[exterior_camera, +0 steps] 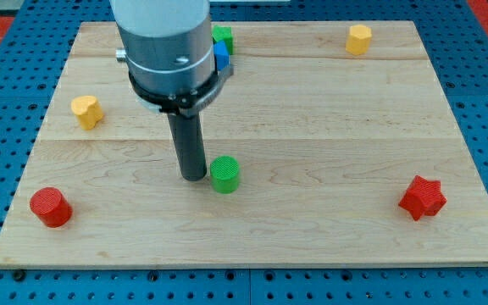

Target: Move the green circle towards the center of the board

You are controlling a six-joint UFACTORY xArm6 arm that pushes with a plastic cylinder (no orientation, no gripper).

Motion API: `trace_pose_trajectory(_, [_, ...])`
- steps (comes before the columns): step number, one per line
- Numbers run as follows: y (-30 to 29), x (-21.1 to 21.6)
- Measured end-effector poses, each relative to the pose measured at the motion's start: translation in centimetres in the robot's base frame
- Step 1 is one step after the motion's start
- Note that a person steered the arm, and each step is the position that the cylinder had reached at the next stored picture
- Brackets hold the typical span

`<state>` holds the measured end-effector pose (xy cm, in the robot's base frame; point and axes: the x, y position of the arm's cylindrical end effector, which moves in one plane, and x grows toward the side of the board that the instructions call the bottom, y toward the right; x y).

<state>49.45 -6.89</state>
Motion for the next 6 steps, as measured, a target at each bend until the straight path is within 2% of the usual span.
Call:
trace_pose_trajectory(1, [0.8, 1.1])
trace_pose_trajectory(2, [2.3, 4.0])
trace_pose_trajectory(3, [5.3, 0.4])
trace_pose_trajectory(4, [4.6, -0.5])
trace_pose_trajectory(5, [4.2, -0.4])
trace_pose_trajectory(6, [6.4, 1.6])
